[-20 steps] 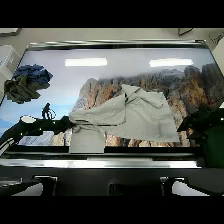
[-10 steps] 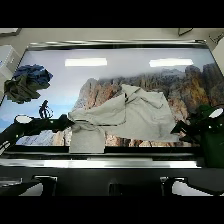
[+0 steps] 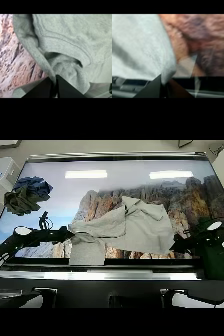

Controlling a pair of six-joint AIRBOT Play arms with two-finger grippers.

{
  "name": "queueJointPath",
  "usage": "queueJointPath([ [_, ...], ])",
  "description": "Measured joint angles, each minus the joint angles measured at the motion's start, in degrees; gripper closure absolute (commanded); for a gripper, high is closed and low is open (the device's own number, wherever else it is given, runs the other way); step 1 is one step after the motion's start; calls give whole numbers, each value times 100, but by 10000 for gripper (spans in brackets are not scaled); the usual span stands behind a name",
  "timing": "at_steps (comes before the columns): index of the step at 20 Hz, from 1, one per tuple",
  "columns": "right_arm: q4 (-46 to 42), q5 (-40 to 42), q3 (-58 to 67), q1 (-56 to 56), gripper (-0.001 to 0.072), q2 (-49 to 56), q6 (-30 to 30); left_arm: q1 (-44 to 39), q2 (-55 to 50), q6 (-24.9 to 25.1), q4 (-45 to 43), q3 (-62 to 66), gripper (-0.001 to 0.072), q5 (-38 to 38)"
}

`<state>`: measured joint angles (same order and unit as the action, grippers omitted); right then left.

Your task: Fold the clothes and pants, and hang the long-sleeved shirts on hangers.

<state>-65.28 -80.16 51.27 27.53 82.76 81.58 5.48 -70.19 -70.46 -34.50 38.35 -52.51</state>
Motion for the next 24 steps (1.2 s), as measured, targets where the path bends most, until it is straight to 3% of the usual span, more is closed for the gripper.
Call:
queueJointPath([
  [3,214,-330,358,0,664,-295,-170,146,144,94,-9,562,665,-275],
  [6,424,-289,1613,0,663,-894,-240,446,634,151,-11,1829,665,-555],
  [13,485,1021,5416,2,662,-2612,-299,1421,2022,59,-35,5814,664,-577],
  [18,442,1467,6028,4,662,-3467,-297,1639,2758,-225,-210,6557,665,-354],
  [24,448,1908,6155,4,663,-3563,59,1687,2986,-415,-498,6717,666,33],
])
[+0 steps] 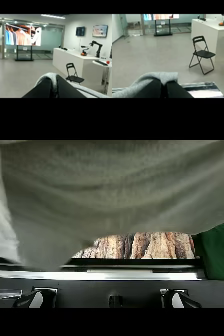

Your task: Fold the clothes and pants, and hang the long-sleeved shirts on hangers.

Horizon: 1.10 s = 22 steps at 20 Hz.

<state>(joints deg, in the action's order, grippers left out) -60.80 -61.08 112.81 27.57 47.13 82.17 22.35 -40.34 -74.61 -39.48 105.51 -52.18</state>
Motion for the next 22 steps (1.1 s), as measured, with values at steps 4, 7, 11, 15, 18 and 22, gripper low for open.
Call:
queueJointPath([
  [4,92,-1213,-79,-4,665,710,417,-37,-396,-459,-627,-511,666,-743],
  [7,-72,-2299,-584,-326,665,1681,566,-358,-916,-577,-828,-1670,666,-1010],
  [11,-883,-2374,-1709,-1185,663,2953,909,-1027,-1880,-529,-999,-3501,664,-330],
  [15,-946,-1241,-2184,-1644,663,4188,1543,-1386,-3130,-531,-977,-4212,664,743],
  [18,-717,72,-2288,-1738,662,4669,1759,-1508,-3888,-529,-885,-4046,664,1456],
  [22,-605,1624,-2337,-1779,662,5025,1768,-1805,-4535,-479,-846,-3718,664,2540],
])
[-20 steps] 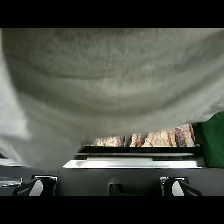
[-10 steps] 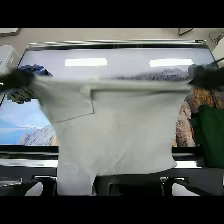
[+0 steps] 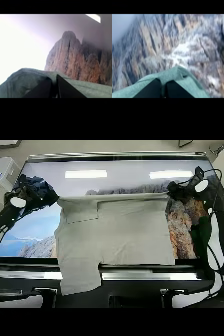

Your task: Fold the clothes and pants, and hang the long-sleeved shirts on hangers.

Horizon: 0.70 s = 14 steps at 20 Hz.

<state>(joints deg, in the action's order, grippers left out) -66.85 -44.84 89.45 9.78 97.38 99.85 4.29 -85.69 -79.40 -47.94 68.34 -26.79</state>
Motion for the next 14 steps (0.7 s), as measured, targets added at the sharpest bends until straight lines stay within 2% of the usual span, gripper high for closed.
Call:
queueJointPath([
  [4,-24,533,-11,-4,662,372,-144,-415,-483,33,0,105,664,942],
  [8,-44,461,31,61,662,546,-197,-570,-647,39,-4,133,664,1067],
  [11,-61,-42,160,289,662,356,-367,-315,-326,131,4,142,664,494],
  [14,-188,-1276,181,457,662,131,-656,85,-59,205,-31,114,665,-968],
])
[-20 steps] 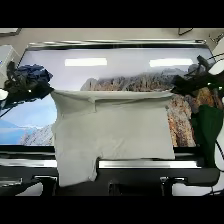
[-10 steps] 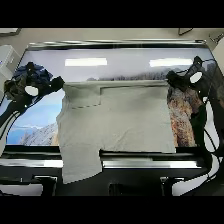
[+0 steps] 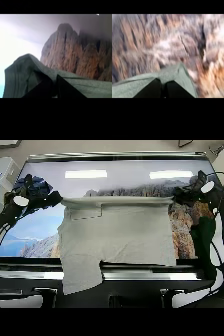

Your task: Fold the clothes and pants, and hang the long-sleeved shirts on hangers.

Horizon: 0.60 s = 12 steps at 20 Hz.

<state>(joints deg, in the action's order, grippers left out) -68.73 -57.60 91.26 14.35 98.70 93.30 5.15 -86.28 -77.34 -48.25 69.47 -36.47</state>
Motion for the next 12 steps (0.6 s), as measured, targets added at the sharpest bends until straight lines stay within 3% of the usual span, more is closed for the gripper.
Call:
queueJointPath([
  [2,-168,-796,-175,15,662,-66,-105,125,57,9,-162,-195,665,-981],
  [5,-313,-1497,-597,9,663,-103,-184,197,96,-68,-391,-632,665,-1873],
  [12,-686,-2079,-931,7,662,-122,-229,245,125,-111,-533,-1056,665,-2494],
])
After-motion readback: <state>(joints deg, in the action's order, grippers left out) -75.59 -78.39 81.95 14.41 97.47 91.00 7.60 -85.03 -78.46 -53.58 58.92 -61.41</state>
